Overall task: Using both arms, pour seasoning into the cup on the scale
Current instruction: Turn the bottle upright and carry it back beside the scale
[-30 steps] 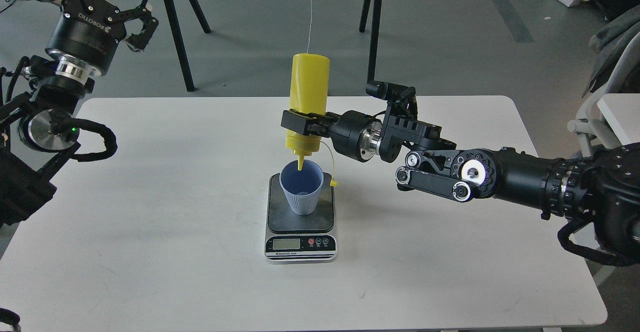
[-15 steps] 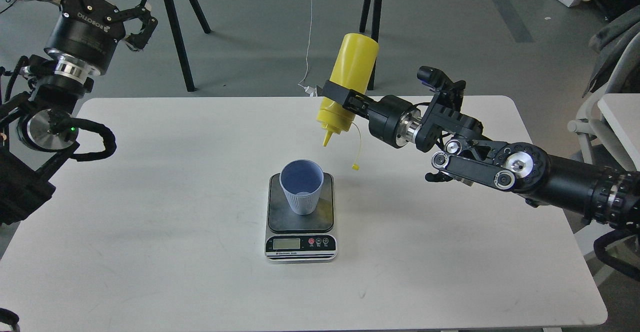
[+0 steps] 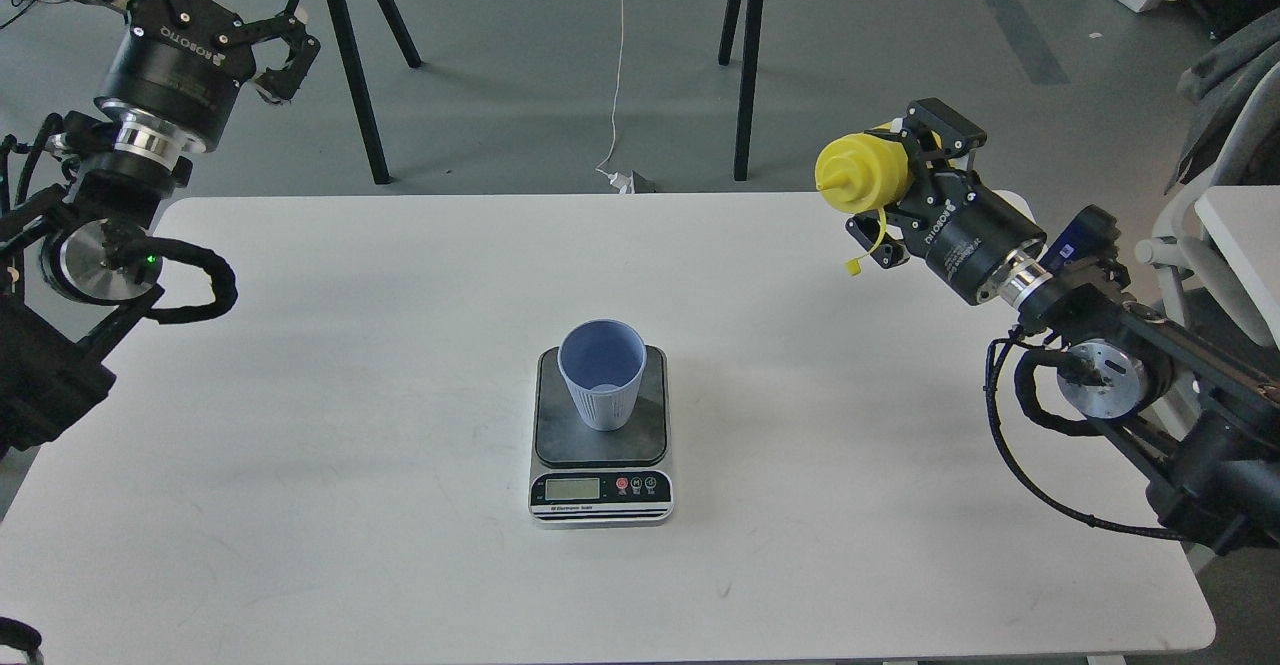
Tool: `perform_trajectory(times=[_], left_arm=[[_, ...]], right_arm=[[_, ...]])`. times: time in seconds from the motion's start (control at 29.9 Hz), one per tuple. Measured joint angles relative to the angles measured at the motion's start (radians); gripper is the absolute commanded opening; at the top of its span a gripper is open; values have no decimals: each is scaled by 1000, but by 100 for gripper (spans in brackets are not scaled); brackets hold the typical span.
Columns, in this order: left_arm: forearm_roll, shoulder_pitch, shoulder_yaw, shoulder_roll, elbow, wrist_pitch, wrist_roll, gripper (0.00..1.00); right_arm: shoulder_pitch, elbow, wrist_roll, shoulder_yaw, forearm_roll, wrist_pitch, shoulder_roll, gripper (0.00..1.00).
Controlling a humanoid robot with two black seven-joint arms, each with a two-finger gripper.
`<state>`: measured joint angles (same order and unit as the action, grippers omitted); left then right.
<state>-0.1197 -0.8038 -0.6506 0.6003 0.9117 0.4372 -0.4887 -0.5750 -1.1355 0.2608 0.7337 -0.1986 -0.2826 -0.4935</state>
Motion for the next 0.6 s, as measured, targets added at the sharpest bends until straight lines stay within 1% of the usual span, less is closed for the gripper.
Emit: perform_trajectory(times=[0.13, 0.27, 0.43, 0.6], left_arm=[[0, 1, 0, 4, 25, -5, 0, 100], [0, 5, 0, 4, 30, -7, 0, 100], [0, 6, 0, 4, 30, -8, 0, 100], [0, 6, 0, 5, 30, -8, 0, 100]], right_arm=[[130, 2, 0, 94, 237, -104, 2, 28], [237, 2, 7, 136, 400, -192, 17, 29], [366, 1, 11, 145, 547, -205, 78, 29], [455, 7, 16, 179, 588, -206, 141, 29]])
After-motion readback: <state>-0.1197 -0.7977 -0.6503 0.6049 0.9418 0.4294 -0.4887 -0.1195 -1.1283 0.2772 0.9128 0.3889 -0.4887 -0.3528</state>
